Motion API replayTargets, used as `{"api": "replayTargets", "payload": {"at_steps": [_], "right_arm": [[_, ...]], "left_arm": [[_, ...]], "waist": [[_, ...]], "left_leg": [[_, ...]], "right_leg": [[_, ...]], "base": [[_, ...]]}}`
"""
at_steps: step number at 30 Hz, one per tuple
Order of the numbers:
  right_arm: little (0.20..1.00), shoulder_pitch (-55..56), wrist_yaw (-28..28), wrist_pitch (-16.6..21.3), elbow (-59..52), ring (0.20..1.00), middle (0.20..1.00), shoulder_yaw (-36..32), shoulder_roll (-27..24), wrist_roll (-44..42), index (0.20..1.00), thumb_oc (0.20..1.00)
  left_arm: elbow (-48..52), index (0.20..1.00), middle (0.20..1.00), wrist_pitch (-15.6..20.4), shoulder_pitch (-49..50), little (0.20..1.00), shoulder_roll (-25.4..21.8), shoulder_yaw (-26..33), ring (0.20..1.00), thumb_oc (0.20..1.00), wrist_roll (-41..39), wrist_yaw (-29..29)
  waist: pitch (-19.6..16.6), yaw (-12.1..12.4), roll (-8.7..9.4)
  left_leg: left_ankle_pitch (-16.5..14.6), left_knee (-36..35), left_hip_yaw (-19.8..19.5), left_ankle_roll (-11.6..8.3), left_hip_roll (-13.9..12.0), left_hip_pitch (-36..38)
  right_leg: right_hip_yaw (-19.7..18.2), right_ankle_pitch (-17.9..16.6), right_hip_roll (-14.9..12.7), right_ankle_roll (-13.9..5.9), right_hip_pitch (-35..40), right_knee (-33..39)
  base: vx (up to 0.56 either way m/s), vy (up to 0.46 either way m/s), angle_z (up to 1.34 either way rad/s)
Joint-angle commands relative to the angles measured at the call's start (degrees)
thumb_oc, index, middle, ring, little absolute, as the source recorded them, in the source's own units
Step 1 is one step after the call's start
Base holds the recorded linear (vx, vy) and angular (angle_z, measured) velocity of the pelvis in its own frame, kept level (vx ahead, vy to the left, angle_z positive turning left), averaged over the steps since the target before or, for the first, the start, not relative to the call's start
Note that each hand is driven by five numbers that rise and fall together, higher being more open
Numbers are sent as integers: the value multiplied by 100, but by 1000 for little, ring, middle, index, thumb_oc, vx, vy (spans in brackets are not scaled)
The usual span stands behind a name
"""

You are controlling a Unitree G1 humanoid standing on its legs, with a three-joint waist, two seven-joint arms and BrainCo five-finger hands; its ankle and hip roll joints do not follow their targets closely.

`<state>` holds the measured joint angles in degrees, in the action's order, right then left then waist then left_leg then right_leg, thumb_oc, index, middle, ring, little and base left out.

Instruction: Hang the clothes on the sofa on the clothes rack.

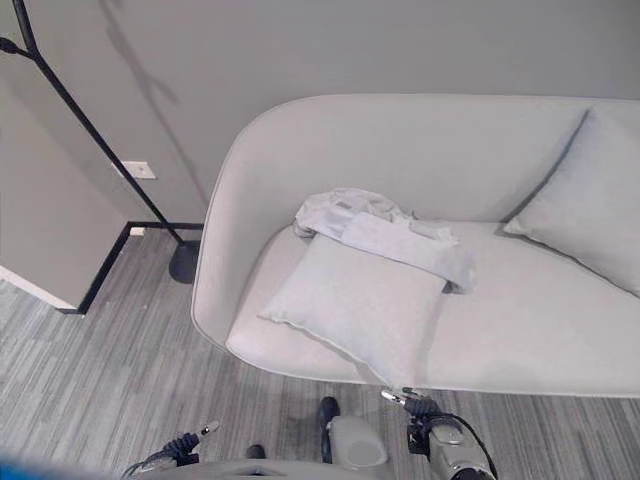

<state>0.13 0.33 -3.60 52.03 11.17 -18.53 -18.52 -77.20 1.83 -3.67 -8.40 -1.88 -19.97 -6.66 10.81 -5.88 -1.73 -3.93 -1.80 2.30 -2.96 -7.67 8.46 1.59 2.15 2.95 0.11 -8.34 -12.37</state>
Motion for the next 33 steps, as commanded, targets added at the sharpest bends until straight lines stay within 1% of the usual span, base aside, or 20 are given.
{"api": "replayTargets", "payload": {"at_steps": [1,2,4,6,7,8,9,11,12,13,15,16,19,21,23,24,27,30,31,33], "right_arm": [[1000,123,90,183,-432,1000,1000,3,-142,133,1000,1000],[1000,125,90,182,-433,1000,1000,2,-142,133,1000,1000],[1000,189,179,174,-607,1000,1000,-40,-247,206,1000,1000],[1000,171,259,165,-616,1000,1000,-66,-332,253,1000,1000],[1000,144,354,153,-587,1000,1000,-87,-401,316,1000,1000],[1000,145,354,153,-587,1000,1000,-89,-402,316,1000,1000],[1000,192,368,169,-593,1000,1000,-155,-452,292,1000,1000],[1000,222,367,192,-618,1000,1000,-185,-483,247,1000,1000],[1000,225,367,193,-618,1000,1000,-185,-485,246,1000,1000],[1000,208,381,230,-646,1000,1000,-164,-527,305,1000,1000],[1000,176,419,244,-672,1000,1000,-168,-547,350,1000,1000],[1000,116,539,288,-616,1000,1000,-190,-564,466,1000,1000],[1000,105,546,290,-560,1000,1000,-219,-561,518,1000,1000],[1000,74,515,283,-332,1000,1000,-237,-546,516,1000,1000],[1000,16,534,266,39,1000,1000,-285,-438,461,1000,1000],[1000,16,534,266,39,1000,1000,-285,-438,461,1000,1000],[1000,-31,615,275,-41,1000,1000,-377,-272,351,1000,1000],[1000,-199,704,299,-85,1000,1000,-326,-128,324,1000,1000],[1000,-215,729,332,-154,1000,1000,-312,-98,305,1000,1000],[1000,-163,778,329,-365,1000,1000,-322,-93,335,1000,1000]], "left_arm": [[337,1000,1000,84,67,1000,65,-79,1000,1000,-211,-185],[339,1000,1000,84,68,1000,65,-80,1000,1000,-211,-186],[647,1000,1000,152,85,1000,115,-122,1000,1000,-427,-253],[810,1000,1000,195,91,1000,148,-177,1000,1000,-425,-322],[985,1000,1000,264,115,1000,181,-303,1000,1000,-402,-370],[987,1000,1000,263,116,1000,182,-305,1000,1000,-402,-371],[1287,1000,1000,303,169,1000,190,-409,1000,1000,-411,-352],[1414,1000,1000,319,192,1000,190,-474,1000,1000,-465,-338],[1415,1000,1000,319,196,1000,193,-476,1000,1000,-465,-339],[1561,1000,1000,347,203,1000,205,-540,1000,1000,-491,-327],[1664,1000,1000,366,205,1000,208,-584,1000,1000,-484,-333],[1618,1000,1000,400,172,1000,255,-675,1000,1000,-408,-355],[1619,1000,1000,420,170,1000,289,-711,1000,1000,-405,-355],[1545,1000,1000,442,167,1000,307,-707,1000,1000,-345,-351],[1336,1000,1000,425,67,1000,291,-725,1000,1000,-248,-346],[1336,1000,1000,425,67,1000,291,-725,1000,1000,-248,-346],[1352,1000,1000,447,-160,1000,129,-779,1000,1000,-156,-424],[1278,1000,1000,423,-284,1000,-66,-698,1000,1000,-131,-535],[1193,1000,1000,435,-306,1000,-90,-657,1000,1000,-154,-589],[1101,1000,1000,417,-314,1000,-134,-636,1000,1000,-94,-595]], "waist": [[-306,14,293],[-307,6,292],[-225,64,422],[-134,130,538],[-94,187,613],[-90,190,608],[-101,238,639],[-98,259,575],[-90,252,582],[-58,317,450],[-32,334,414],[15,342,400],[-13,318,343],[-119,352,192],[-221,368,154],[-220,368,154],[-358,348,255],[-342,360,433],[-338,349,485],[-319,314,522]], "left_leg": [[222,1231,278,-42,593,29],[214,1251,269,-45,590,16],[582,2395,209,-27,551,-460],[674,3262,190,56,555,-912],[571,3175,390,153,434,-1195],[561,3187,391,155,429,-1195],[439,2466,496,179,282,-1327],[497,1388,539,63,104,-1318],[518,1337,537,64,119,-1279],[1113,376,417,-166,-106,-1520],[1282,40,350,-230,-172,-1550],[1348,-320,286,-386,-338,-1864],[1379,-320,341,-509,-474,-2045],[1612,-320,565,-624,-637,-2010],[1639,-195,645,-598,-581,-1911],[1639,-195,646,-598,-581,-1910],[1262,159,790,-368,-190,-1941],[994,128,1032,-154,92,-1834],[956,102,1108,-111,194,-1807],[840,96,1150,-19,345,-1747]], "right_leg": [[-379,-479,-312,-231,169,765],[-370,-482,-312,-229,170,770],[-409,-403,-324,-100,412,885],[-398,-351,-375,-8,591,969],[-369,-298,-494,-18,741,1028],[-370,-297,-491,-20,745,1028],[-304,-244,-614,-92,820,1089],[-224,-135,-684,-176,832,1108],[-217,-124,-695,-178,851,1107],[-196,-17,-699,-228,944,1134],[-204,14,-724,-246,1004,1128],[-232,97,-873,-349,1152,1197],[-330,124,-995,-451,1313,1301],[-534,163,-1254,-614,1622,1524],[-612,123,-1520,-746,1755,1588],[-612,123,-1521,-747,1756,1588],[-638,-106,-2014,-929,1498,1429],[-791,-616,-2227,-999,1056,1174],[-860,-966,-2298,-1038,962,1103],[-948,-1364,-2400,-1051,839,979]], "base": [[165,-271,13],[128,-259,33],[106,-235,38],[122,-218,-3],[112,-122,-21],[193,-36,-5],[159,41,5],[138,72,11],[166,137,15],[136,95,18],[206,146,34],[321,226,40],[321,234,17],[507,393,-20],[410,306,-54],[403,334,-70],[345,346,-27],[179,248,-30],[176,221,-59],[184,218,-54]]}}
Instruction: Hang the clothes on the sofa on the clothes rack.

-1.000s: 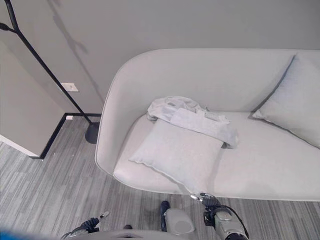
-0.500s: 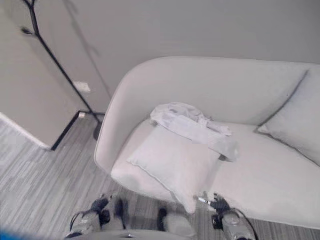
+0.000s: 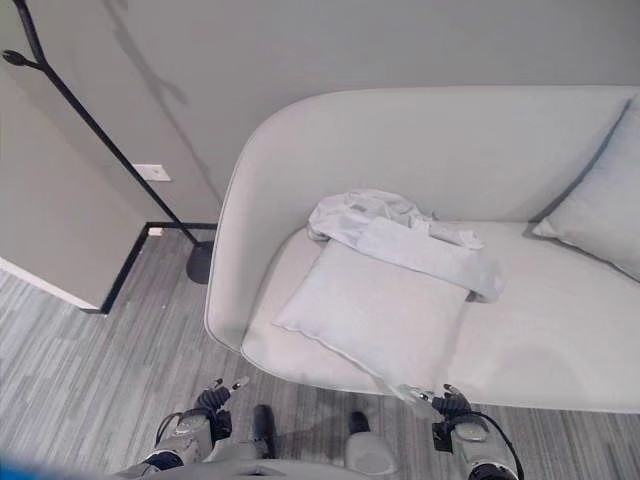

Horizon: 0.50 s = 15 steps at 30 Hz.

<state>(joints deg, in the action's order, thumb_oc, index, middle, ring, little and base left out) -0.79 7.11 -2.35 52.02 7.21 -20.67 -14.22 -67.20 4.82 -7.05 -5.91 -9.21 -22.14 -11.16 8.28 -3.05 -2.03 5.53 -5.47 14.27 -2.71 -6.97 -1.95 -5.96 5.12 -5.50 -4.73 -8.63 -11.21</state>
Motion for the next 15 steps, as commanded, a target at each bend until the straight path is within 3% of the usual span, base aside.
{"api": "replayTargets", "payload": {"at_steps": [1,2,4,5,7,8,9,11,12,13,14,15], "right_arm": [[1000,-28,150,214,-449,1000,1000,48,106,-73,1000,1000],[1000,-29,150,213,-450,1000,1000,48,106,-73,1000,1000],[1000,43,248,224,-525,1000,1000,-43,113,-93,1000,1000],[1000,58,324,227,-599,1000,1000,-99,122,-89,1000,1000],[1000,49,438,238,-546,1000,1000,-163,141,-137,1000,1000],[1000,75,523,253,-600,1000,1000,-224,115,-120,1000,1000],[1000,186,694,272,-940,1000,1000,-429,31,-31,1000,1000],[1000,243,828,290,-1398,1000,1000,-672,-150,50,1000,1000],[1000,246,828,287,-1402,1000,1000,-674,-151,51,1000,1000],[1000,274,903,285,-1632,1000,1000,-776,-238,171,1000,1000],[1000,385,1019,182,-2199,1000,1000,-1058,-542,532,1000,1000],[1000,392,1018,175,-2209,1000,1000,-1064,-543,534,1000,1000]], "left_arm": [[44,1000,1000,119,23,1000,-410,103,1000,1000,188,-171],[44,1000,1000,119,21,1000,-410,104,1000,1000,188,-171],[42,1000,1000,94,47,1000,-469,47,1000,1000,422,-223],[48,1000,1000,81,57,1000,-545,31,1000,1000,520,-257],[-8,1000,1000,87,47,1000,-589,13,1000,1000,581,-303],[-5,1000,1000,85,64,1000,-600,25,1000,1000,573,-313],[24,1000,1000,92,139,1000,-624,133,1000,1000,530,-345],[24,1000,1000,86,188,1000,-628,266,1000,1000,497,-328],[24,1000,1000,86,189,1000,-626,265,1000,1000,497,-328],[-13,1000,1000,69,184,1000,-620,304,1000,1000,511,-327],[-53,1000,1000,10,191,1000,-587,392,1000,1000,581,-292],[-54,1000,1000,10,191,1000,-583,390,1000,1000,582,-293]], "waist": [[-63,6,560],[-78,15,557],[-50,-44,556],[-11,-61,542],[-15,-74,475],[-23,-111,454],[-44,-174,439],[-31,-228,349],[-29,-227,346],[3,-244,299],[129,-353,252],[137,-351,247]], "left_leg": [[-162,468,-24,0,346,-696],[-157,470,-15,0,340,-715],[-264,461,18,77,482,-691],[-327,474,98,140,539,-726],[-384,446,172,171,531,-741],[-396,418,178,174,539,-718],[-423,335,177,183,562,-644],[-454,232,254,177,502,-535],[-454,230,253,176,500,-531],[-470,151,275,171,478,-435],[-556,47,265,175,513,-173],[-561,48,264,174,509,-164]], "right_leg": [[-196,-1854,-1620,-574,815,811],[-209,-1864,-1614,-574,789,813],[-168,-2229,-1757,-591,724,752],[22,-2587,-1881,-600,564,650],[312,-2490,-1900,-579,528,623],[290,-2385,-1794,-568,514,610],[150,-2091,-1469,-529,431,643],[174,-1485,-1076,-466,261,743],[174,-1481,-1073,-464,261,736],[204,-1227,-881,-438,146,779],[170,-1080,-443,-428,-204,868],[171,-1076,-439,-428,-196,864]], "base": [[107,139,-18],[98,147,4],[140,207,7],[130,221,-7],[91,147,-20],[131,104,-38],[137,83,-26],[112,51,-17],[76,25,-18],[112,16,-20],[113,17,-17],[169,1,-25]]}}
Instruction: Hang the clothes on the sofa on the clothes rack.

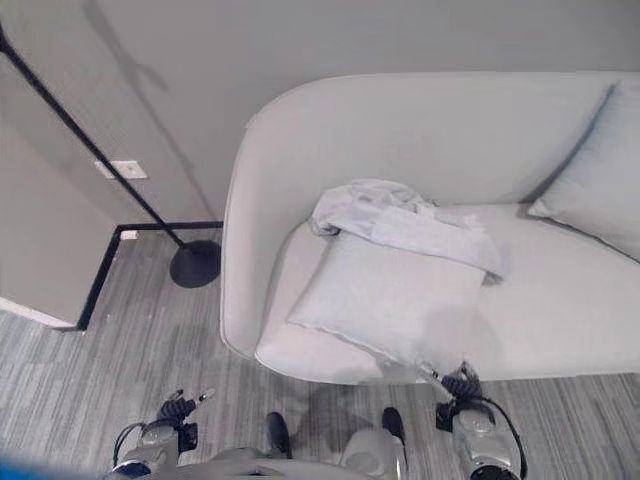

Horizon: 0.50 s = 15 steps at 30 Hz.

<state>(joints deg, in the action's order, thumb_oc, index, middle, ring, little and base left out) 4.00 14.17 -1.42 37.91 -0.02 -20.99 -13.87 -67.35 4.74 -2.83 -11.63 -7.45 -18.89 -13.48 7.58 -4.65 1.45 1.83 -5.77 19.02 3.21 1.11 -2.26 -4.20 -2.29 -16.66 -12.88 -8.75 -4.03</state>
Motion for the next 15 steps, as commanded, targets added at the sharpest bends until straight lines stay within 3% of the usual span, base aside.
{"api": "replayTargets", "payload": {"at_steps": [1,2,4,7,9,12,15], "right_arm": [[1000,40,375,-88,-1354,1000,1000,-615,-808,942,1000,1000],[1000,250,262,-230,-1696,1000,1000,-878,-1036,1311,1000,1000],[1000,389,269,-421,-1943,1000,1000,-1121,-1261,1629,1000,1000],[1000,974,315,-786,-2804,1000,1000,-2299,-1792,2402,1000,1000],[1000,1221,207,-869,-3020,1000,1000,-2574,-1808,2625,1000,1000],[1000,1367,73,-1032,-3299,1000,1000,-3057,-2099,3027,1000,1000],[1000,1336,183,-853,-3469,1000,1000,-3307,-2172,2902,1000,1000]], "left_arm": [[-16,1000,1000,-35,-281,1000,53,268,1000,1000,300,1],[13,1000,1000,-75,-277,1000,65,308,1000,1000,406,43],[63,1000,1000,-94,-292,1000,90,360,1000,1000,448,101],[275,1000,1000,-136,-211,1000,178,374,1000,1000,547,220],[362,1000,1000,-157,-140,1000,189,344,1000,1000,588,258],[398,1000,1000,-214,88,1000,233,463,1000,1000,699,311],[279,1000,1000,-214,249,1000,428,379,1000,1000,555,361]], "waist": [[385,-344,-99],[478,-459,-82],[543,-552,-81],[621,-879,-43],[621,-939,-45],[487,-1031,-69],[287,-1026,-163]], "left_leg": [[-299,77,-298,-403,-194,125],[-377,77,-363,-405,-159,300],[-450,77,-447,-408,-122,422],[-629,82,-758,-421,10,774],[-677,83,-881,-417,38,870],[-750,87,-971,-467,-104,1085],[-764,80,-998,-528,-267,1200]], "right_leg": [[-141,-409,994,377,-383,281],[-261,-485,1193,373,-550,369],[-386,-535,1328,345,-659,448],[-788,-710,1575,302,-912,524],[-847,-691,1551,327,-848,456],[-1043,-714,1663,413,-892,-56],[-987,-606,1673,531,-772,-166]], "base": [[194,-23,-26],[196,-22,-16],[168,-38,47],[256,-115,53],[161,-111,39],[226,-210,36],[189,-171,3]]}}
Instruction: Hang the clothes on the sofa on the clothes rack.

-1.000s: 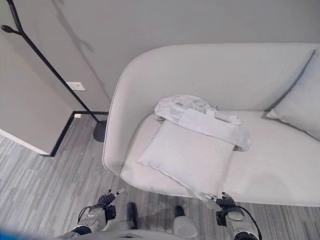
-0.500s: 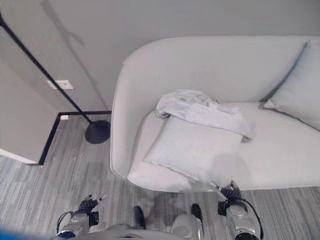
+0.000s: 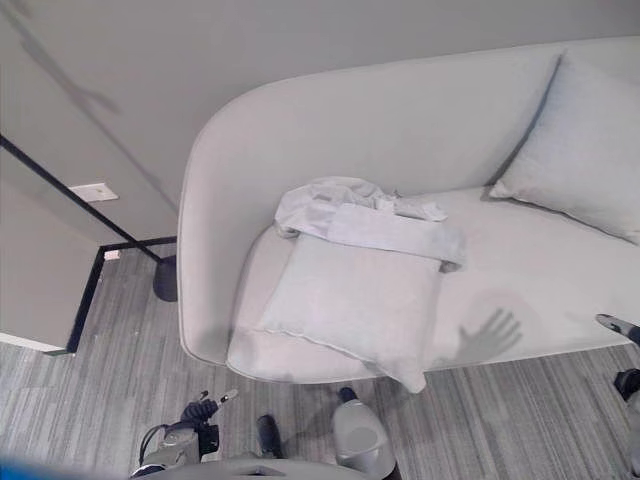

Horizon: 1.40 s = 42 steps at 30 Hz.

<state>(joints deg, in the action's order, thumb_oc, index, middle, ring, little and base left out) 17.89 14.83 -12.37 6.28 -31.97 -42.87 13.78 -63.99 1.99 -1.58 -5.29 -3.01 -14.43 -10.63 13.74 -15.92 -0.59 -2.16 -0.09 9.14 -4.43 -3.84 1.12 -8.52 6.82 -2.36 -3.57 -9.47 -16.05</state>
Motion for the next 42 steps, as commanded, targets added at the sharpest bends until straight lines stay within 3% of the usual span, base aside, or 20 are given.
{"api": "replayTargets", "payload": {"at_steps": [1,5,7,13,20,26,34,42], "right_arm": [[1000,-109,46,303,-107,1000,1000,26,-254,344,1000,1000],[1000,-707,330,495,412,1000,1000,431,-527,51,1000,1000],[1000,-1498,478,740,1279,1000,1000,1089,-634,-562,1000,1000],[1000,-2623,819,869,2279,1000,1000,1958,-1004,-723,1000,1000],[1000,-4088,1835,1122,3264,1000,1000,2701,-1002,-1000,1000,1000],[1000,-4890,1955,1285,3851,1000,1000,3213,-1148,-1311,1000,1000],[1000,-6092,2170,1235,4609,1000,1000,4074,-1513,-1250,1000,1000],[1000,-6734,1805,1534,5004,1000,1000,4282,-1741,-2162,1000,1000]], "left_arm": [[5,1000,1000,70,172,1000,-194,-187,1000,1000,211,152],[8,1000,1000,123,110,1000,-169,-448,1000,1000,258,190],[-78,1000,1000,202,-44,1000,-228,-649,1000,1000,248,172],[-106,1000,1000,312,-333,1000,-345,-814,1000,1000,237,-16],[106,1000,1000,512,-618,1000,-382,-1228,1000,1000,180,-310],[182,1000,1000,621,-754,1000,-392,-1400,1000,1000,104,-410],[460,1000,1000,752,-906,1000,-409,-1640,1000,1000,9,-535],[658,1000,1000,772,-947,1000,-500,-1638,1000,1000,-155,-533]], "waist": [[-383,136,-3],[-399,198,-99],[-360,355,-152],[-268,509,-220],[-27,787,-373],[111,911,-444],[305,1109,-532],[409,1222,-567]], "left_leg": [[-336,-491,-83,203,134,819],[-276,-491,-182,174,51,699],[-231,-491,-245,138,5,581],[-190,-491,-325,98,-1,429],[-79,-491,-497,64,37,106],[28,-491,-586,20,65,-195],[177,-491,-730,-29,169,-678],[258,-491,-817,-63,236,-998]], "right_leg": [[-470,-1449,271,-355,-682,1031],[-328,-1340,297,-298,-798,936],[-234,-1232,276,-252,-957,798],[-164,-1100,232,-210,-1203,575],[-55,-1036,113,-220,-1480,498],[5,-1069,34,-235,-1695,539],[87,-1194,-65,-253,-2011,652],[99,-1233,-77,-246,-2294,655]], "base": [[99,-176,-2],[16,-125,24],[-23,-89,14],[-6,-45,30],[-1,-24,27],[4,-28,21],[3,-21,10],[7,-24,8]]}}
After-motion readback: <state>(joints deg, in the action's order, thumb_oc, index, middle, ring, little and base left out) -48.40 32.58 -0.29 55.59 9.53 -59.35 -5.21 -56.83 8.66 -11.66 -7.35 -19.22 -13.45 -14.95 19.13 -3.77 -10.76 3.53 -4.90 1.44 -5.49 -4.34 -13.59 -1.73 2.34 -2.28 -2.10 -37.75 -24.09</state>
